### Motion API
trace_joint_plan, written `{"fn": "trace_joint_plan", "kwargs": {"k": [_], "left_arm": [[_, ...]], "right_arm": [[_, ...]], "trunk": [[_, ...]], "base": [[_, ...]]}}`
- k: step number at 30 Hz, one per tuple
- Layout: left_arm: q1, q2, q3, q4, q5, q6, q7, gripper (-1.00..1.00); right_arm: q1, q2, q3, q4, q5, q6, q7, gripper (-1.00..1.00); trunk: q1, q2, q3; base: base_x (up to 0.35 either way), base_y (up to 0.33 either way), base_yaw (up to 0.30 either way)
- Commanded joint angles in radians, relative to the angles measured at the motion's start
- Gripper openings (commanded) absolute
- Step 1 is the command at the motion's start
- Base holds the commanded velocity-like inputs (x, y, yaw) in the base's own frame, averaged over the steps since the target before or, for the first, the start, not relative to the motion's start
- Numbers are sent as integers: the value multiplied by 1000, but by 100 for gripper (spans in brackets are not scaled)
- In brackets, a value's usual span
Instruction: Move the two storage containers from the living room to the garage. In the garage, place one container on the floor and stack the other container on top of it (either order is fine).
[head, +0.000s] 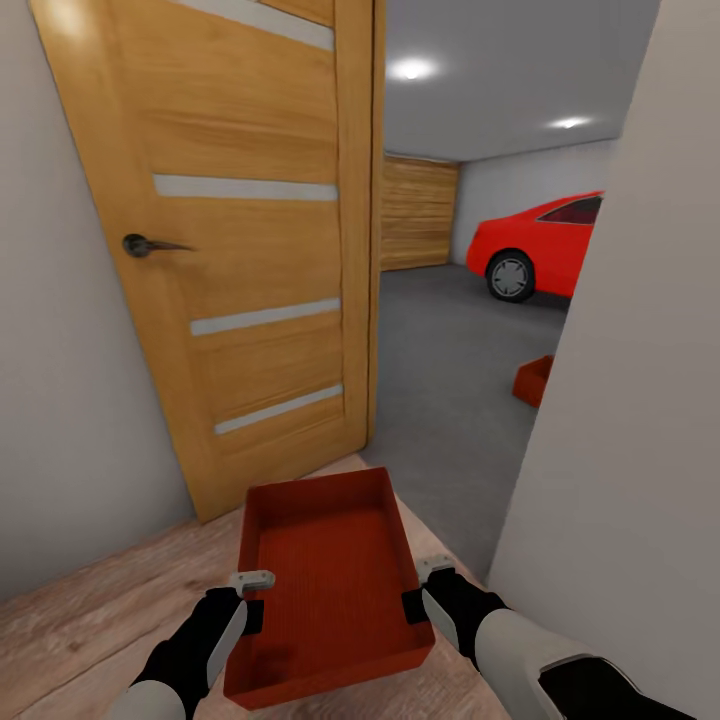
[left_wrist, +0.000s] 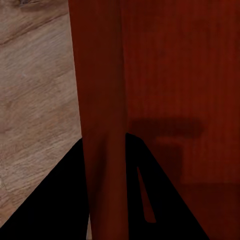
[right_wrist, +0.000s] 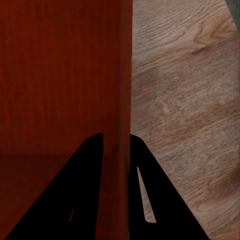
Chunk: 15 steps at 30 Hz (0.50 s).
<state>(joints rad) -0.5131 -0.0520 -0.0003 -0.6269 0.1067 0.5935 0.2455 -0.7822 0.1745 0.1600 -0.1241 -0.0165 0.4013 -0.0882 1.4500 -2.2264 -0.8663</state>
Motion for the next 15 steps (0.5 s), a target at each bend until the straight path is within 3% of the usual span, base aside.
{"fn": "trace_joint_plan", "kwargs": {"k": [1, 15], "left_arm": [[1, 1, -15, 1, 57, -3, -29, -100], [1, 1, -16, 1, 57, -3, -29, -100]], "right_arm": [[-17, 0, 19, -3, 17, 8, -1, -100], [-17, 0, 19, -3, 17, 8, -1, -100]], "trunk": [[0, 0, -1], [0, 0, -1]], "base": [[341, 141, -128], [341, 141, -255]]}}
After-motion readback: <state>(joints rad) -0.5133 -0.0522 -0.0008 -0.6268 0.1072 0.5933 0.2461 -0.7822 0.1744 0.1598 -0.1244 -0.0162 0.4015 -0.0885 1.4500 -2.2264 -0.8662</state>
